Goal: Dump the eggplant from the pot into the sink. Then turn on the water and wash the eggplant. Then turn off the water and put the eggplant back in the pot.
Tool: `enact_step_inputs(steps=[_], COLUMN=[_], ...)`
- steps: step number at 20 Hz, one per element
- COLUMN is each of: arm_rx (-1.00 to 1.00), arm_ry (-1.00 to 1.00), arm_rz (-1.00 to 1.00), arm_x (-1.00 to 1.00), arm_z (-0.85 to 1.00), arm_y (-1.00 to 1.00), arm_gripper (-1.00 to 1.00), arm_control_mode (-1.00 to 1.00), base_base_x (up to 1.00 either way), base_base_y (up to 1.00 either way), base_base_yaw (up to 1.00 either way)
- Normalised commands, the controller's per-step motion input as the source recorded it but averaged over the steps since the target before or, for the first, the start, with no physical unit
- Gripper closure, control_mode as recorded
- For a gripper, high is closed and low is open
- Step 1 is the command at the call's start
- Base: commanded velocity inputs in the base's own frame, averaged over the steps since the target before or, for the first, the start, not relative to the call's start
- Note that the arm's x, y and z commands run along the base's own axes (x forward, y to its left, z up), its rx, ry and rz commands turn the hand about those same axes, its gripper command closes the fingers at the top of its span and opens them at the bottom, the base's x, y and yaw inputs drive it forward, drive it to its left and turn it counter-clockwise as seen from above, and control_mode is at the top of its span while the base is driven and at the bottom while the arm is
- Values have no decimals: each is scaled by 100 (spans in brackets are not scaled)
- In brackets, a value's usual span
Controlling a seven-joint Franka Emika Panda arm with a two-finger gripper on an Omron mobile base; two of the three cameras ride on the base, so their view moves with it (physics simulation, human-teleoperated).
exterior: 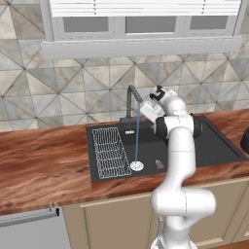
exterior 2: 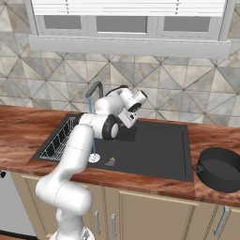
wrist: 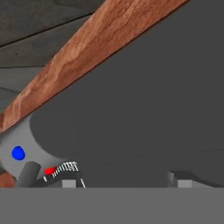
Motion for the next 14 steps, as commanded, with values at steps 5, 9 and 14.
enact_step_inputs(steps=[5, 9, 14], arm_rx=[0, 0, 0], arm_ry=[1, 0, 0], arm_rz=[0, 0, 0], arm_x=[-28, -17, 0], arm_z=[0, 0, 3], arm_y=[65, 82, 81], arm_gripper=[-100, -100, -100], arm_control_mode=[-100, -100, -100], base_base_x=[0, 0, 0], base_base_y=[0, 0, 0], base_base_yaw=[0, 0, 0])
